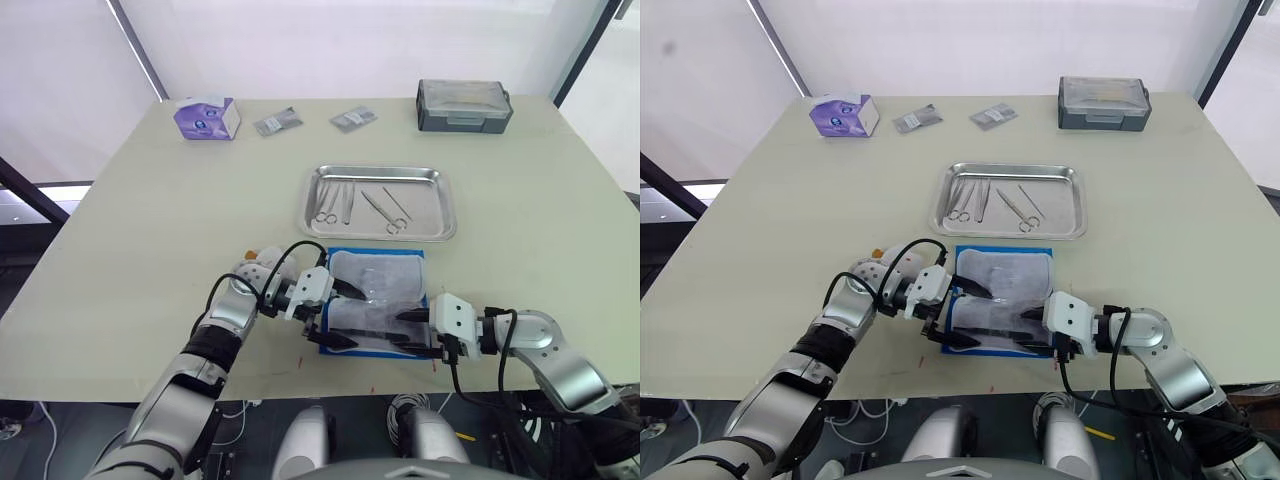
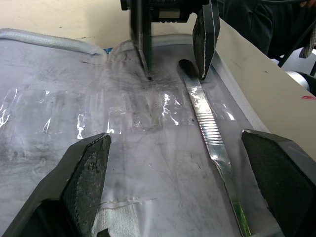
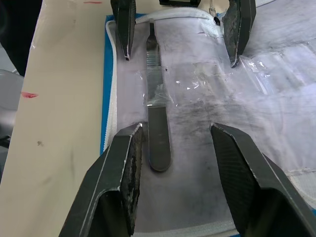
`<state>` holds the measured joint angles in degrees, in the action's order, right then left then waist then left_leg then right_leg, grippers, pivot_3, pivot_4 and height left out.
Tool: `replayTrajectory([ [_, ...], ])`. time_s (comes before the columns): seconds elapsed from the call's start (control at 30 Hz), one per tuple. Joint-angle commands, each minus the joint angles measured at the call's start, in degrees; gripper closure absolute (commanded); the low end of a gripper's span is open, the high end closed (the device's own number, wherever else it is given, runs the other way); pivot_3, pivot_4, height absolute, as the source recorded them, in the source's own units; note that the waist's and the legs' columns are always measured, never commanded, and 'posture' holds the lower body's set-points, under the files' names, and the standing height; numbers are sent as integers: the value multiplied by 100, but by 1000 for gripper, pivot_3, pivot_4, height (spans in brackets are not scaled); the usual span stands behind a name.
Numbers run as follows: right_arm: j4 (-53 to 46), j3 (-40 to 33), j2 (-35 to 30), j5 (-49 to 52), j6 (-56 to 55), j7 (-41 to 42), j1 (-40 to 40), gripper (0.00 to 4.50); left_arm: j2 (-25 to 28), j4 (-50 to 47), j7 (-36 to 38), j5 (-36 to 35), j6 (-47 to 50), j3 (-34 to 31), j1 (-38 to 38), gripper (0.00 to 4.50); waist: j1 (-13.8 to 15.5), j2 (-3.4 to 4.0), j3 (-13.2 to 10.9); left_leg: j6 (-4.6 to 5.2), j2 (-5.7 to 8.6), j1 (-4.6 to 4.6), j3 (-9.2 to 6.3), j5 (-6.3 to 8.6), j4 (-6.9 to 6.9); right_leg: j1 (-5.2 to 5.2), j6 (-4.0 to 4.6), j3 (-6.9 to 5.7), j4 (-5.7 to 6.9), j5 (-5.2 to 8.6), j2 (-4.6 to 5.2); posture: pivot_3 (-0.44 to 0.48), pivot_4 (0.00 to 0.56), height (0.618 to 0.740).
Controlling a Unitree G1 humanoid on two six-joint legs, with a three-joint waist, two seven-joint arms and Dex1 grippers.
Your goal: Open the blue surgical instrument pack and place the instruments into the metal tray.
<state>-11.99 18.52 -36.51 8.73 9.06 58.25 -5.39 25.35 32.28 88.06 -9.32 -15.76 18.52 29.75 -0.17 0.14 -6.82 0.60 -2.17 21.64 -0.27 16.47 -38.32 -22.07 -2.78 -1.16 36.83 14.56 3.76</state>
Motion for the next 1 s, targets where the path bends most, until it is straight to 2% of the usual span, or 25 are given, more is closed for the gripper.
replayTrajectory([
  [0.03, 411, 119, -130, -243, 194, 9, 108, 4109, 153, 468, 34, 579, 133, 418, -344, 0, -1, -7, 9, 0, -1, -2, 0, 0, 0, 1, 1, 0, 0, 1, -1, 0, 150, 727],
  [0.07, 443, 132, -138, -261, 159, 13, 106, 4446, 160, 457, 35, 576, 141, 418, -343, 0, -2, -13, 19, 0, -2, -3, -1, 0, 0, 3, 5, 0, 0, 3, -2, 0, 150, 727],
  [0.33, 386, 151, -153, -267, 95, 9, 24, 4446, 185, 457, 29, 574, 142, 415, -343, 0, -1, -31, 35, 0, -5, -5, -2, 0, 2, 4, 14, -1, 0, 8, -6, 0, 150, 727],
  [0.8, -1104, 260, -517, -235, 1450, 143, -575, 4446, 145, 494, 28, 579, 128, 435, -343, 0, 4, -25, 32, 0, -6, -3, -6, 0, 2, 4, 21, -3, 0, 12, -6, 0, 150, 727],
  [1.0, -1455, 280, -605, -320, 1739, 96, -805, 4446, 116, 530, 18, 587, 124, 440, -316, 0, 4, -25, 29, 0, -6, -1, -8, 0, 2, 2, 22, -5, 0, 13, -6, 0, 150, 727],
])
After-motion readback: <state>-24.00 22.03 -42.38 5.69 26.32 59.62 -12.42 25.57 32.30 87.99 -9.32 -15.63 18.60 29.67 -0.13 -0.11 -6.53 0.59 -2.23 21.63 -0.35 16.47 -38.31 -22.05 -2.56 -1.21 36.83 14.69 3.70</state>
